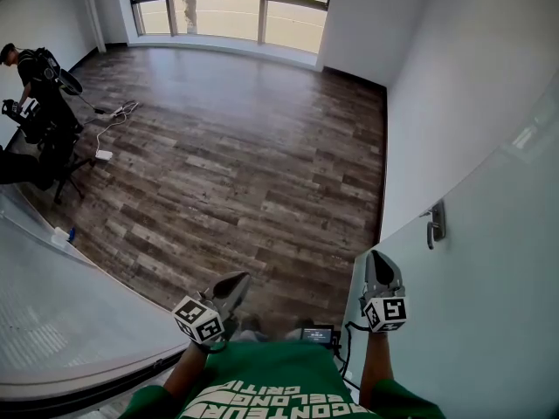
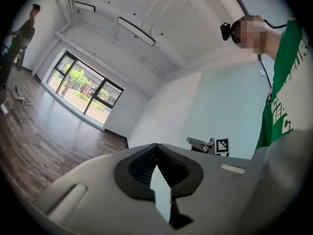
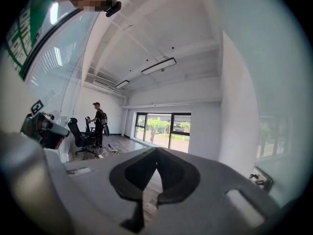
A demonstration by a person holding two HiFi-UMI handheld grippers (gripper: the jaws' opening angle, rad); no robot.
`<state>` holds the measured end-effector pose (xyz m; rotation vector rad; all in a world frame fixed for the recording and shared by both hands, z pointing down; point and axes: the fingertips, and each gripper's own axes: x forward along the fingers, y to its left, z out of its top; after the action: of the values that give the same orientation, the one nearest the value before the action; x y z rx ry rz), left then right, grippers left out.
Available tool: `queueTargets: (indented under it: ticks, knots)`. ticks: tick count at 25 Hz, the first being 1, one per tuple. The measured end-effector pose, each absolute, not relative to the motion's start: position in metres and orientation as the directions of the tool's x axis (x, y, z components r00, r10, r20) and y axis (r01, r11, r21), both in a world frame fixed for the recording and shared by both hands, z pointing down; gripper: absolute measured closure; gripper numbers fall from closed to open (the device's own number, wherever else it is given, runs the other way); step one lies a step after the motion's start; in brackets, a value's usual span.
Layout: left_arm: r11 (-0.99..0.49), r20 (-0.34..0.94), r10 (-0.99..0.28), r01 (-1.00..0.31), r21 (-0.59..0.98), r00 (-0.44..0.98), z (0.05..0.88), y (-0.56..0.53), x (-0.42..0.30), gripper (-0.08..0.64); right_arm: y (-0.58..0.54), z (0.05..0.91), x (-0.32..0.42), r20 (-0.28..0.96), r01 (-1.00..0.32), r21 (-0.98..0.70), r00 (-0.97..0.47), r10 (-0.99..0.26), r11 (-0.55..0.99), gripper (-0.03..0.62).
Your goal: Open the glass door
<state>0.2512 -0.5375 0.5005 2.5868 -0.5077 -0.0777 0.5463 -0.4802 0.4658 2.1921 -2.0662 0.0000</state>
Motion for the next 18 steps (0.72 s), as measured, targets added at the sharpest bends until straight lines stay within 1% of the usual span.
queueTargets:
  ticks: [5,10,18]
  knots:
    - [-0.796,0.039,-0.393,-0.361,0.486,0.919,0.497,-0.543,0.269,0.543,-0.495,0.46,0.536,0.073,-0.997,0.078,-0.013,-0.997,0.018,0.598]
    - [-0.816,0.026,-0.361,-0.33,0.474,0.932,0.491,-0.531,0.312,0.543,-0.495,0.462,0.537,0.077,-0.994,0.073,-0.076,-0.994,0.081,0.598]
    - [-0.824,0.027,-0.34,-0.311,0.473,0.94,0.494,-0.514,0.362,0.543,-0.479,0.475,0.569,0.106,-0.991,0.044,-0.12,-0.987,0.125,0.599]
